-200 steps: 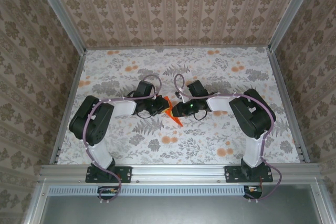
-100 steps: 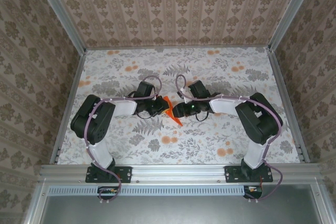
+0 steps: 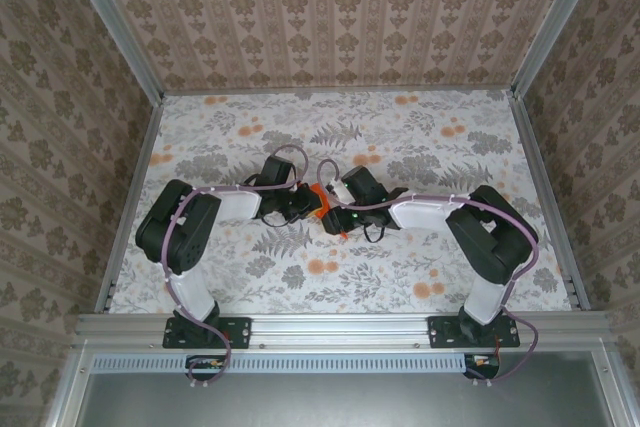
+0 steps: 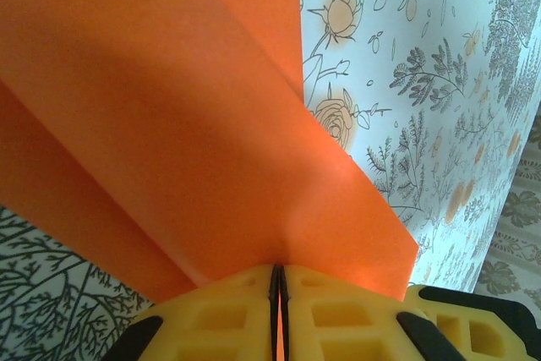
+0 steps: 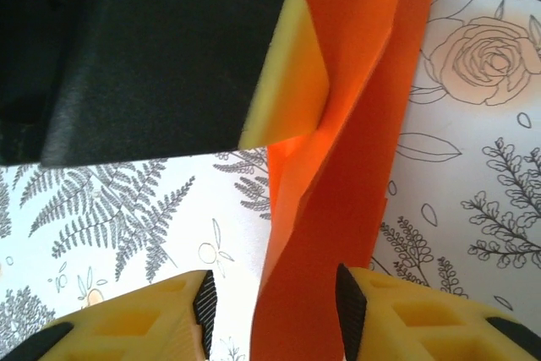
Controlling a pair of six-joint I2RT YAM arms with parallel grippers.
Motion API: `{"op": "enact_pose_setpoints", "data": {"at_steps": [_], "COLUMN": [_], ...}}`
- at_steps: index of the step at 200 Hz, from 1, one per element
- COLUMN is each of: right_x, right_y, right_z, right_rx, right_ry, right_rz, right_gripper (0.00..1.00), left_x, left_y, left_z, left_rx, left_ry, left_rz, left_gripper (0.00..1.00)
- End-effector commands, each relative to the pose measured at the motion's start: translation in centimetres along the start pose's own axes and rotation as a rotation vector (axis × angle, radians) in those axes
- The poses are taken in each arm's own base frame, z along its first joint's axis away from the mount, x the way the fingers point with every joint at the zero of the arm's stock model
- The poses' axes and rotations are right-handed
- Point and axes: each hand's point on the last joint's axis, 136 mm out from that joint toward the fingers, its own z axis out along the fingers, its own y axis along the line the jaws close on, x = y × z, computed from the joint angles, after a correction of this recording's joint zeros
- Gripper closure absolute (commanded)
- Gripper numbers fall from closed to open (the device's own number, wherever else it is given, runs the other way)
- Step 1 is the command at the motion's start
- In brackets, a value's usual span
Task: Fold a paper plane with a square sheet of paper (pick it up from the middle)
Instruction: Fold the wing for the fifth time at the center of the table.
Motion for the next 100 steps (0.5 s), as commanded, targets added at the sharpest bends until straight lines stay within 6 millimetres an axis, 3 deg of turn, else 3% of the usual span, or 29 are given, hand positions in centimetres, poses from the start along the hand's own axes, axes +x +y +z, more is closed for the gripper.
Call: {"op": "enact_pose_setpoints", "data": {"at_steps": [1,56,100], "right_x": [-0.6,-0.4,-0.3], "right_y": [-0.4,0.3,0.6], "right_z": [0.5,0.6,0.7], "right_rx": [0.034,-0.007,-0.033], "right_ry": [-0.008,-0.004,-0.004], "right_rz": [-0.021,-0.018,0.005], "right_gripper": [0.59,0.73,0.72], "left_x": [-0.1,0.0,0.0], "left_y": [0.4,0.5,0.4], "left_z": [0.1,0.1,-0.1], "left_rx": [-0.017,-0.017,-0.013], "left_ry": [-0.001,0.001,-0.002], "left_rz": [-0.012,-0.013,-0.012], "left_gripper": [0.88,0.88,0.88]}}
